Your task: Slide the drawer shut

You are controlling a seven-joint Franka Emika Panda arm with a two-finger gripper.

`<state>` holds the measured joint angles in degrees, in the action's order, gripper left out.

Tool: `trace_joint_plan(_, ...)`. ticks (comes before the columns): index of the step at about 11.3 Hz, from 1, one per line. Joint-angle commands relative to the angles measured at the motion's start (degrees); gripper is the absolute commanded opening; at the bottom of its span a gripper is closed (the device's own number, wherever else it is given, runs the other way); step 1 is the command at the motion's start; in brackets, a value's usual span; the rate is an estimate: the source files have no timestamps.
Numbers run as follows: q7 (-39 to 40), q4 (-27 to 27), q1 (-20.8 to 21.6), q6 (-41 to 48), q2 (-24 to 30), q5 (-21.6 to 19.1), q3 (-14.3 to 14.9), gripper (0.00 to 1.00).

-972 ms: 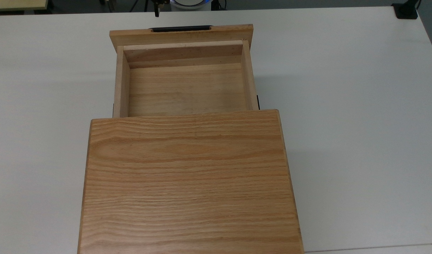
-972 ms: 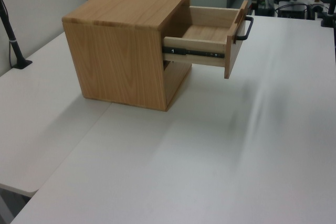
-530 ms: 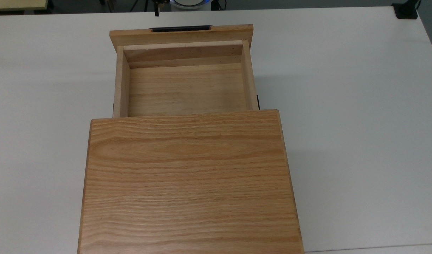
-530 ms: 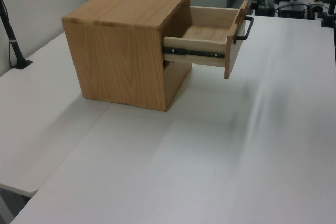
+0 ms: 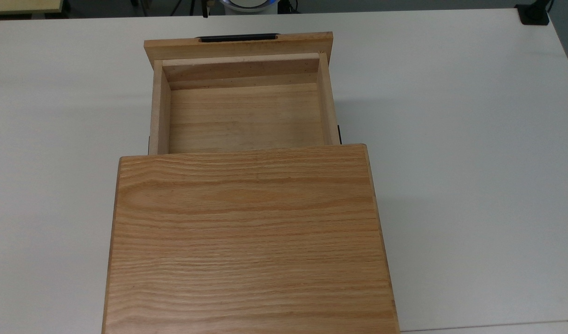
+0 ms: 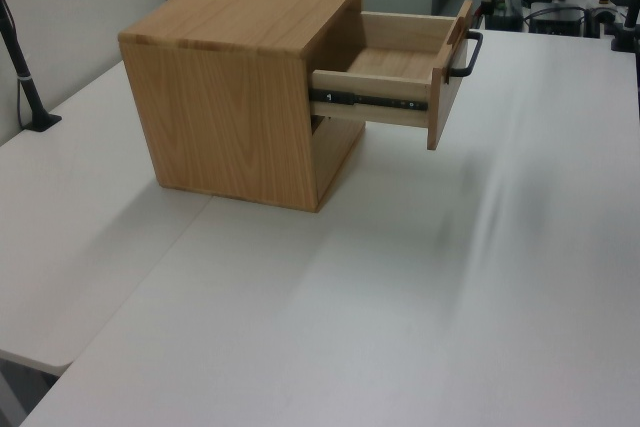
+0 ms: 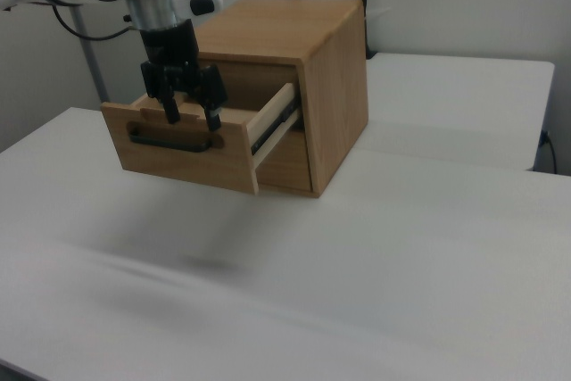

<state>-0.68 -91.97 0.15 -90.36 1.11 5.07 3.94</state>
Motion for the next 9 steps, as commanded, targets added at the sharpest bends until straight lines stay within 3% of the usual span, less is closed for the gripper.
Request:
trace_joint_plan(1, 0.77, -4.61, 0.47, 0.71, 4.85, 0.02, 0.37, 0.98)
trace_joint_plan(3, 4.26, -7.95, 0.73, 0.62, 7.23, -0.15, 0.37, 0.77)
trace_joint_plan(7, 13.93, -11.21, 4.68, 2.12, 6.89, -1.73, 0.28, 0.06)
trace_joint_plan(9, 13.25, -11.48, 6.79, 1.77, 3.91, -3.13, 0.11, 0.01)
